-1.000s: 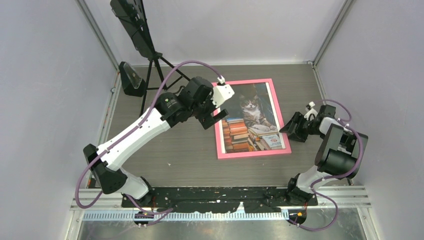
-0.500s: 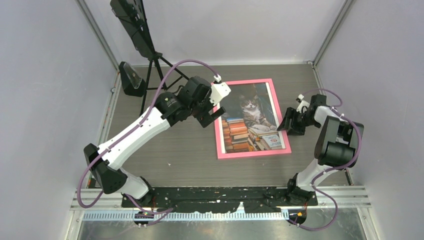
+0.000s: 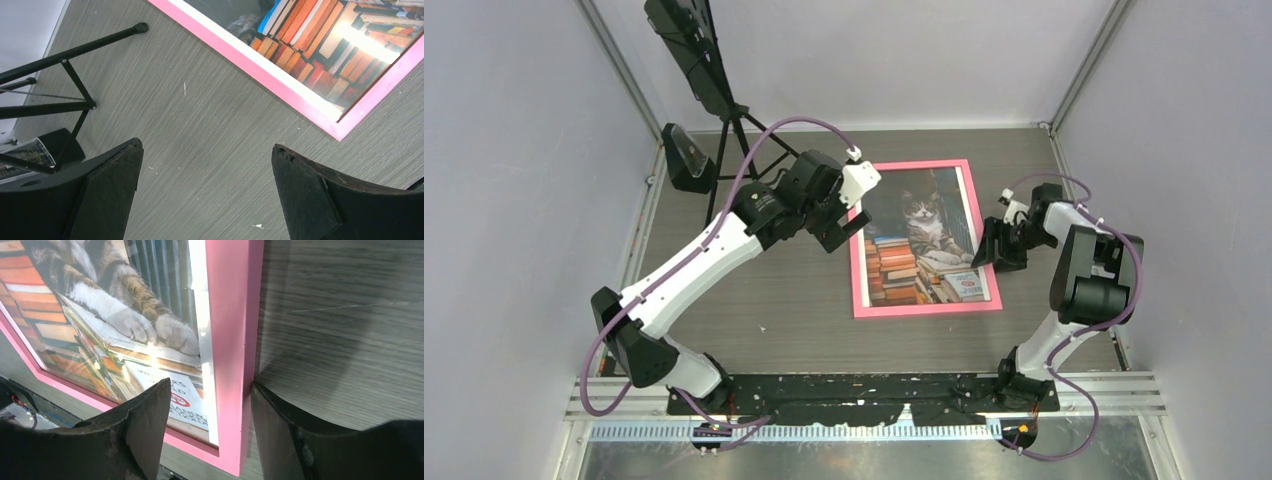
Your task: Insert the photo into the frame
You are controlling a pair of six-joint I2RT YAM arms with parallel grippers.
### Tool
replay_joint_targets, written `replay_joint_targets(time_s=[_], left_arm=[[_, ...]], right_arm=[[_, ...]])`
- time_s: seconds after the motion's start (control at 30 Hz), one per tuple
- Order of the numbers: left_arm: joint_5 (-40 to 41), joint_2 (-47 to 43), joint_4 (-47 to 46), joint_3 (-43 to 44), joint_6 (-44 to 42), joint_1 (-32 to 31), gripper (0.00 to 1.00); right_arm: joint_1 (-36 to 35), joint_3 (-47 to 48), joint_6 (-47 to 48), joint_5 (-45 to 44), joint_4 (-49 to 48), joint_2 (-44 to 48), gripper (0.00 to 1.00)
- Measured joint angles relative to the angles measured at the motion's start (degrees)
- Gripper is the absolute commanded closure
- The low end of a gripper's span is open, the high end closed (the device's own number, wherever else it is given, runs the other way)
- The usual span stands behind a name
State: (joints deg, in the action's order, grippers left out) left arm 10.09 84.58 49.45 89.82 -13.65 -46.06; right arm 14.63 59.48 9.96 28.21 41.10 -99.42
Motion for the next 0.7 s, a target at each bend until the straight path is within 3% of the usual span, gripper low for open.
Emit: replay_joint_targets(time_s=[0.5, 0.7], left_arm=[[-0.61, 0.0, -0.5, -0.81, 3.06, 5.01, 0.0], [-2.23, -0.76, -3.1, -5.68, 5.11, 9.49, 0.0]], right_arm=[[-2.8, 0.44, 0.72, 1.25, 3.37, 0.26, 0.33], [-2.86, 0.42, 0.85, -1.25, 0.7, 6.51, 0.3]])
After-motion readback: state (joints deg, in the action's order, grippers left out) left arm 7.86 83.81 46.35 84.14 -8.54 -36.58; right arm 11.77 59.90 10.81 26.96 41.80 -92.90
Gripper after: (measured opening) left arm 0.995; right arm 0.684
